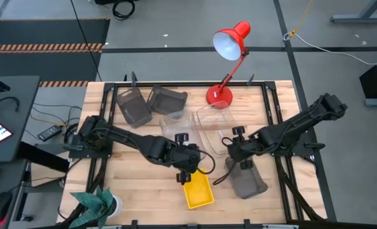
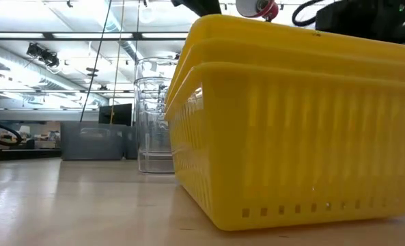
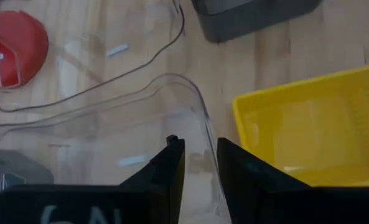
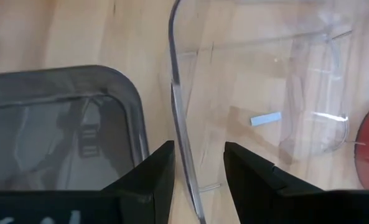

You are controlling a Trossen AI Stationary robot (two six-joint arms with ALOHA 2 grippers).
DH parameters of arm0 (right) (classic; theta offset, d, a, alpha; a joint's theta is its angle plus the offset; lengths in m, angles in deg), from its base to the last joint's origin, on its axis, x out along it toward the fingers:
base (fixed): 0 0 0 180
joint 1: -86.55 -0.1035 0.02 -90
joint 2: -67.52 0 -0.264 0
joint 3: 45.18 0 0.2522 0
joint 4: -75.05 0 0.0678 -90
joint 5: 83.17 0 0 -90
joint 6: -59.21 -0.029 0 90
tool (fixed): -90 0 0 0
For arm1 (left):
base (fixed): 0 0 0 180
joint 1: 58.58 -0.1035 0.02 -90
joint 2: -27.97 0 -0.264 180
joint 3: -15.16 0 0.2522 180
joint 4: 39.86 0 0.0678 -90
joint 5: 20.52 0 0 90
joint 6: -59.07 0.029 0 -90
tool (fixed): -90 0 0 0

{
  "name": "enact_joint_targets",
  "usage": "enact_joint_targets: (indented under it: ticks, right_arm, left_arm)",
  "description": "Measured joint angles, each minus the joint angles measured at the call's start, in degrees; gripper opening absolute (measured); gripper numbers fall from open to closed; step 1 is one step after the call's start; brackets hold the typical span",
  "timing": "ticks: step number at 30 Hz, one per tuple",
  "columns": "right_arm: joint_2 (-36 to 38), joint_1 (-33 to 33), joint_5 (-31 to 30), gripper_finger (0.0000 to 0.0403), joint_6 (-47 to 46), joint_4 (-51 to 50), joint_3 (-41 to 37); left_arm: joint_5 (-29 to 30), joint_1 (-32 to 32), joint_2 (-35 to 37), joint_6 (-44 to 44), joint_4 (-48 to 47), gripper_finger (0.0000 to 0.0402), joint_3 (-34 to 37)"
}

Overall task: Stack baskets by color
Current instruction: Stack the right transparent bin on the left transparent bin

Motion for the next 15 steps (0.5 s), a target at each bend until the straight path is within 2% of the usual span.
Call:
enact_joint_targets:
  ticks: [7,15]
  right_arm:
    - [-2.8,1.9,0.2,0.0105,2.5,0.2,0.0]
    - [-3.9,3.3,3.7,0.0011,3.6,0.5,-0.1]
  left_arm:
    - [3.5,2.4,2.7,-0.9,0.5,0.0101,0.0]
    - [4.9,3.9,4.4,-2.7,0.9,0.0101,0.0]
